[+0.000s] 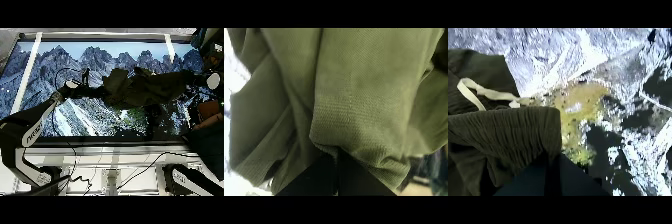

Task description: Fold the clothes and pants, and hang the long-sleeved shirts on hangers.

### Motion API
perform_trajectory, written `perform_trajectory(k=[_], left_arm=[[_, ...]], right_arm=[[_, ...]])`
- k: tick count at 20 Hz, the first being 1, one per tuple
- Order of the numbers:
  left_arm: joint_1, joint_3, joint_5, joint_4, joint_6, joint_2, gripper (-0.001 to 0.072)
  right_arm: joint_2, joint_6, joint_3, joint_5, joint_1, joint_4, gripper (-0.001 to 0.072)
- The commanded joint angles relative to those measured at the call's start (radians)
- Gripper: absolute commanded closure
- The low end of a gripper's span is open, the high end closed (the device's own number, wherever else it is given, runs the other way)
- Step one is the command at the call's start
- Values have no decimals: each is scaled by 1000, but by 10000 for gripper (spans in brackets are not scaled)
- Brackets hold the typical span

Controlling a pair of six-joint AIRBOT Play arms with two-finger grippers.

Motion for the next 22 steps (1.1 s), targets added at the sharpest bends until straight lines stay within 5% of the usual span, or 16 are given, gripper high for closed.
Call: perform_trajectory(k=[1, 5, 11, 14, 17, 22], left_arm=[[39, 26, 50, -23, 47, 43, 691], [217, 71, 63, -23, 102, 227, 692], [528, 116, 290, -22, 199, 510, 693], [678, 116, 301, 13, 205, 581, 693], [802, 116, 232, 69, 201, 605, 692], [893, 115, -30, 267, 201, 550, 693]], right_arm=[[1, 1, 22, -67, 0, -23, 675], [0, 6, 116, -175, -6, -55, 675], [-6, 202, 259, -496, -7, -46, 677], [-17, 223, 299, -524, -13, -46, 677], [-17, 222, 299, -408, -70, -51, 676], [-59, 220, 295, 23, -243, -52, 675]])
